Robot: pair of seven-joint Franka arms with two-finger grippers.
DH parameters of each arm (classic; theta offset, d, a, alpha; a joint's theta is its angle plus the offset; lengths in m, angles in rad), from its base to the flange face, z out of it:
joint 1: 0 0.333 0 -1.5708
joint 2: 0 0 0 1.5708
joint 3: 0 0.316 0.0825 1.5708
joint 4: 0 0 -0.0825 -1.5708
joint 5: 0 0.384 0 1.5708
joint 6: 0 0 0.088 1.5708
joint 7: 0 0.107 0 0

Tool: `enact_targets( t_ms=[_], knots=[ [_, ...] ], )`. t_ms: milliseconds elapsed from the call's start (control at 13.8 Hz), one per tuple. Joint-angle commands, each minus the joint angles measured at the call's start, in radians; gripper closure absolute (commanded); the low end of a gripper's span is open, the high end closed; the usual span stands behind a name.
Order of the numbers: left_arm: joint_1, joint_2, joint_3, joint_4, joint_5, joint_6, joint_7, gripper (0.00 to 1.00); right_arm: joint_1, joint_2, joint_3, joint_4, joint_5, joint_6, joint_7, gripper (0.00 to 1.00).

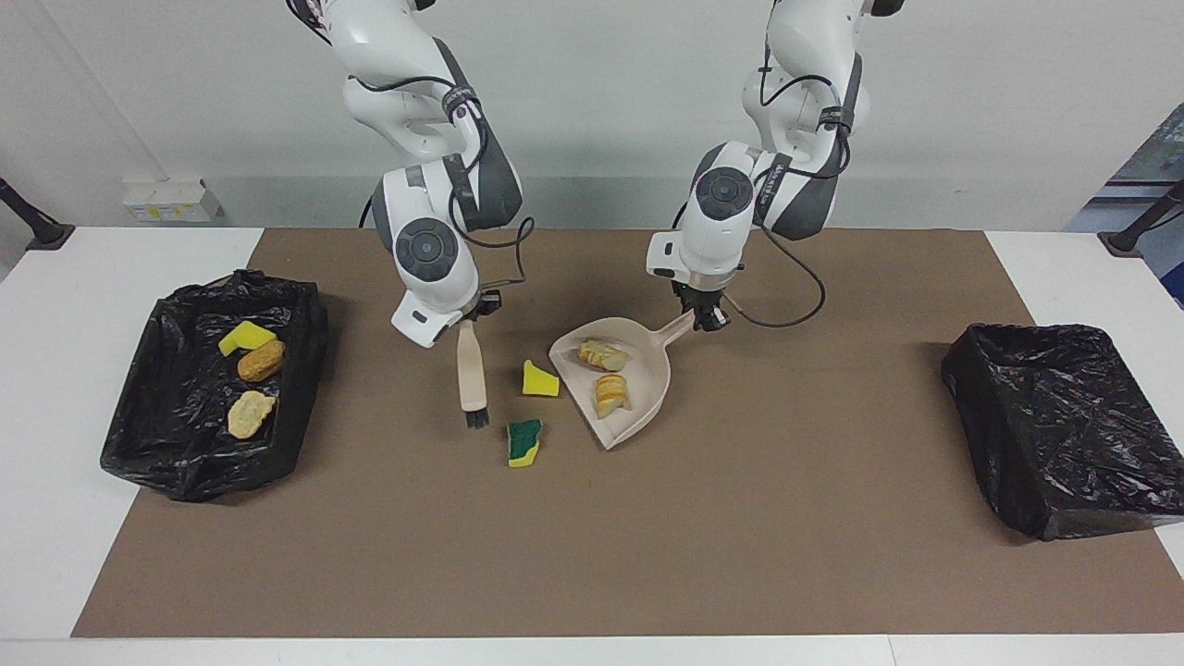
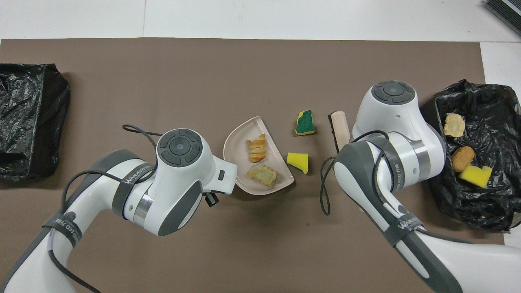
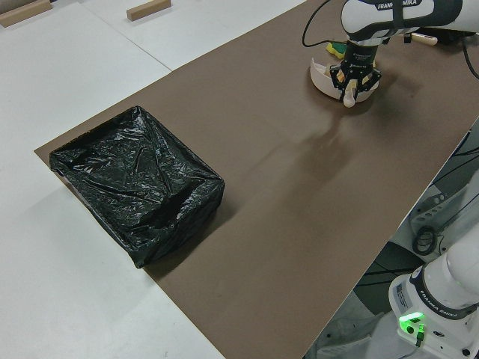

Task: Sweep and dump trash in bin
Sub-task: 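Sweep the remaining sponge pieces into the dustpan with the right gripper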

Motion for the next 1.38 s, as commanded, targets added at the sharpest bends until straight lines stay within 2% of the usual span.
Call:
enact_targets(
  t_ms=[0,291,581,944,1089,1307],
  knots=[
    [0.013,-0.01,-0.003,-0.043,0.004,0.051,-0.113,1.0,-0.011,0.153,0.011,0.145,-0.09,-0.011,-0.03,1.0],
    [0.013,-0.01,-0.004,-0.048,0.004,0.06,-0.115,1.0,0.016,0.184,0.031,0.151,-0.084,0.006,-0.039,1.0],
    [0.011,-0.022,-0.006,-0.076,0.004,0.049,-0.1,1.0,0.096,0.216,0.048,0.132,0.0,0.067,-0.024,1.0],
    [0.0,-0.028,-0.006,-0.088,0.004,0.052,-0.049,1.0,0.134,0.202,0.155,0.112,0.012,0.08,-0.075,1.0],
    [0.002,-0.032,-0.006,-0.088,0.004,0.06,-0.035,1.0,0.133,0.181,0.163,0.115,0.079,0.069,-0.075,1.0],
    [0.002,-0.032,-0.006,-0.09,0.004,0.06,-0.021,1.0,0.134,0.152,0.166,0.114,0.095,0.055,-0.078,1.0]
  ],
)
